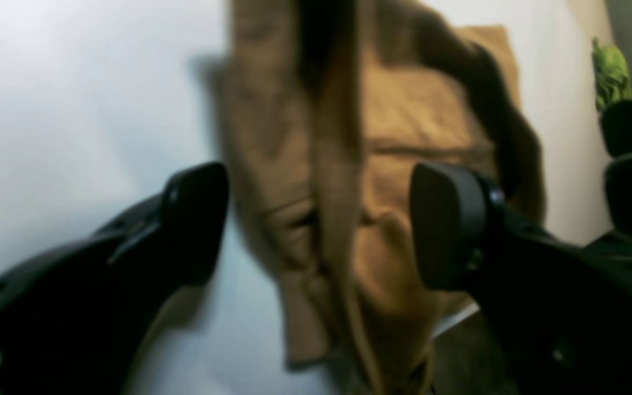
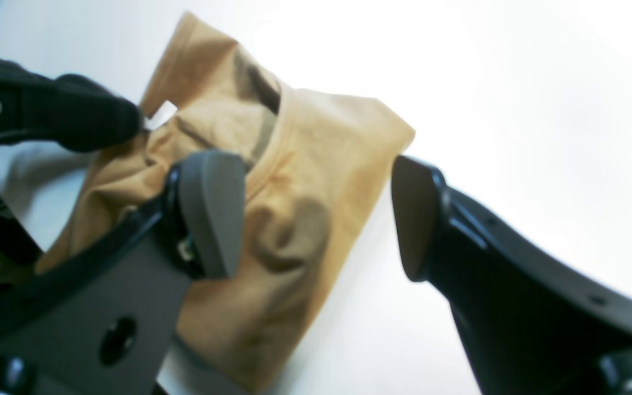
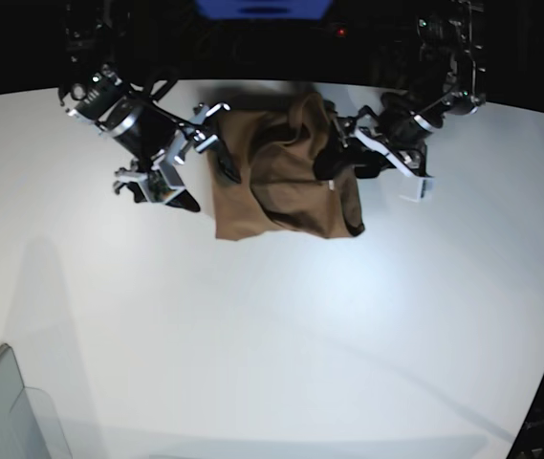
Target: Layout the t-shirt on the table in an organized manner, then fold the t-shirt properly
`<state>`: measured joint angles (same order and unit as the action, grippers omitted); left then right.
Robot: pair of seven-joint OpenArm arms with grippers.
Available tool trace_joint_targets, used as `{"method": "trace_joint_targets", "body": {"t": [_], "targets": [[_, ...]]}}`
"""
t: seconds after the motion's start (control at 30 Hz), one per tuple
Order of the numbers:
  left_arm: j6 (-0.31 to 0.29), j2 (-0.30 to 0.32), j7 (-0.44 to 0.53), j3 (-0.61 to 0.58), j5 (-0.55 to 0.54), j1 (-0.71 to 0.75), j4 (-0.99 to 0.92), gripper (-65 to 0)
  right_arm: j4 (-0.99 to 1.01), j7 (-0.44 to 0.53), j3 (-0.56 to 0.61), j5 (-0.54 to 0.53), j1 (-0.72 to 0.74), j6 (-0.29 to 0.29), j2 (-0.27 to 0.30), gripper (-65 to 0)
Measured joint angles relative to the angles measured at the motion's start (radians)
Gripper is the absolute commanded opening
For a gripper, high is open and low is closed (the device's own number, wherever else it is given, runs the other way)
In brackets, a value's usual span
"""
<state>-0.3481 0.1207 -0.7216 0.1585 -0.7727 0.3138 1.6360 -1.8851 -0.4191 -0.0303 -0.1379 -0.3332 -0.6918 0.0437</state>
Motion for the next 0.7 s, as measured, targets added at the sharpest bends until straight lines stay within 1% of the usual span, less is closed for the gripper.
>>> {"method": "trace_joint_targets", "body": {"t": [0.07,0.17,0.23,0.27,0.33,0.5,0.57,0.63,0.7], "targets": [[0.000,-0.002,0.004,-0.019,0.000,-0.009,-0.006,-10.3,0.000,-0.001,0.000,0.000,0.000,0.000,0.000,-22.5],[0.000,-0.003,0.000,-0.028,0.005,-0.030,-0.014,-10.1,0.000,-0.001,0.000,0.000,0.000,0.000,0.000,-22.5],[-0.001,-0.002,0.018,-0.027,0.001,-0.043,-0.050,-10.1,0.000,0.000,0.000,0.000,0.000,0.000,0.000,-22.5],[0.000,-0.002,0.011,-0.027,0.006,-0.049,-0.074,-10.0,0.000,0.000,0.000,0.000,0.000,0.000,0.000,-22.5],[-0.016,-0.004,0.021,-0.028,-0.007,-0.058,-0.107,-10.0,0.000,-0.002,0.000,0.000,0.000,0.000,0.001,-22.5],[-0.023,0.003,0.050,-0.116,-0.019,-0.120,-0.183,-10.5,0.000,-0.001,0.000,0.000,-0.002,0.000,0.000,-22.5],[-0.028,0.002,0.064,-0.141,-0.031,-0.138,-0.216,-15.1,0.000,-0.001,0.000,0.000,-0.003,0.000,0.000,-22.5],[-0.032,0.004,0.066,-0.165,-0.030,-0.161,-0.245,-25.9,0.000,-0.003,0.003,0.000,-0.003,0.000,0.000,-22.7],[-0.025,0.004,0.060,-0.191,-0.024,-0.183,-0.275,-39.3,0.000,-0.003,0.005,0.000,-0.003,0.000,0.000,-23.2]]}}
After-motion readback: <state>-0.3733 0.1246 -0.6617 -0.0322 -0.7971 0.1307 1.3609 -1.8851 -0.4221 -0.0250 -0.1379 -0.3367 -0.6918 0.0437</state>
